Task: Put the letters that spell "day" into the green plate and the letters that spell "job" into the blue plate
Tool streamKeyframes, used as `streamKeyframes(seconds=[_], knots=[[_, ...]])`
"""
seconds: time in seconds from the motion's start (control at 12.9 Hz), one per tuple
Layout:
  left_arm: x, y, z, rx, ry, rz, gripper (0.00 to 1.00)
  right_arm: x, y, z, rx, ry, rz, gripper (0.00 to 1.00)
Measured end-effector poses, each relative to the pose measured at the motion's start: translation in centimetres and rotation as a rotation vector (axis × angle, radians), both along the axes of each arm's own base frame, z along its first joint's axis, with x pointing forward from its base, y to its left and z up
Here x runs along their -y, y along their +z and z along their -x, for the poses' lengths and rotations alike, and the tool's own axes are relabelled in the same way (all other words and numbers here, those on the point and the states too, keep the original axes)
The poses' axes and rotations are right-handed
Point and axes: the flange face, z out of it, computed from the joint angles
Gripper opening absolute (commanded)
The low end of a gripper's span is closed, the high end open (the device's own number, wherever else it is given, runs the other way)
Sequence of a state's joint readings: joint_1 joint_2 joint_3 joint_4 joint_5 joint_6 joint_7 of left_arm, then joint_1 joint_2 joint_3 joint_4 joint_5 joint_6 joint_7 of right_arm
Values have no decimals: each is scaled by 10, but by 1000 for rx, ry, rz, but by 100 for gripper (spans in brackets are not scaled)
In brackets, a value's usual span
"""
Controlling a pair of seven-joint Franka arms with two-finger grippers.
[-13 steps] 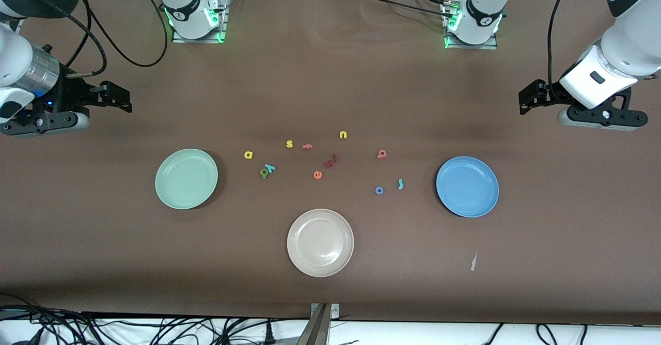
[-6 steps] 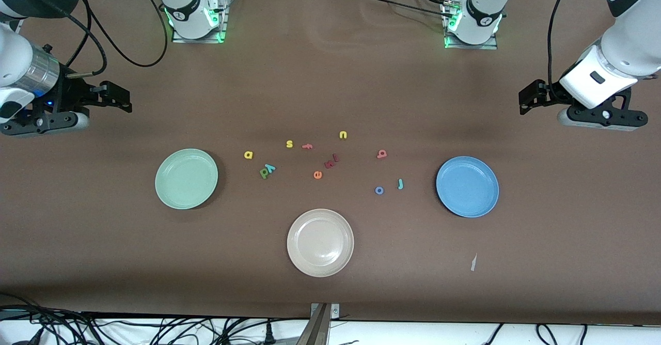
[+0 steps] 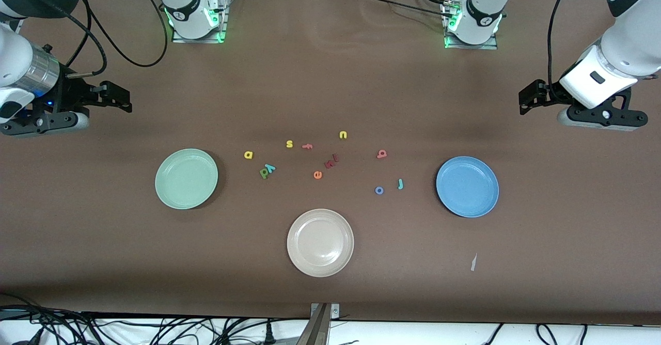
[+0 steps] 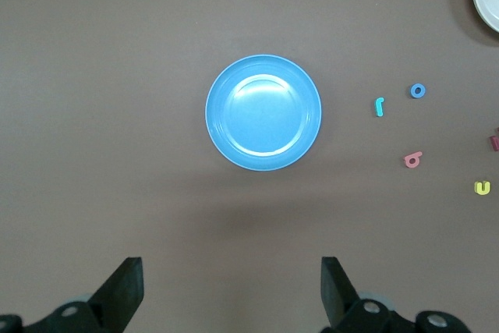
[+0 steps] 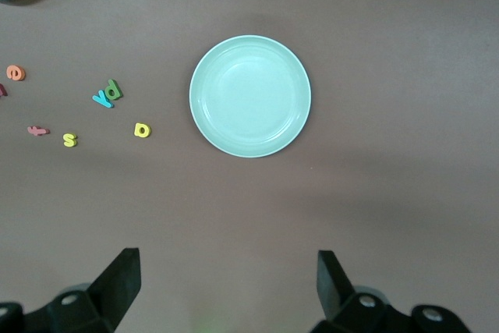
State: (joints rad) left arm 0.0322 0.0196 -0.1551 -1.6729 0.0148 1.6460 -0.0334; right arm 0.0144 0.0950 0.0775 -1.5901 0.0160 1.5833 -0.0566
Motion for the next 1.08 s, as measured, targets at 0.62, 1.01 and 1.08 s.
streamKeyframes(seconds=[0.62,1.01,1.08], knots=[[10,-14,4,-77,-4,44,100,0,-1,0,-1,-2,0,100],[74,-82,-5,-197,-112,46,100,0,-3,0,-6,-3,1,100],[94,-108,-15,-191,-136,52,100,0,-4,0,-8,-4,1,100]])
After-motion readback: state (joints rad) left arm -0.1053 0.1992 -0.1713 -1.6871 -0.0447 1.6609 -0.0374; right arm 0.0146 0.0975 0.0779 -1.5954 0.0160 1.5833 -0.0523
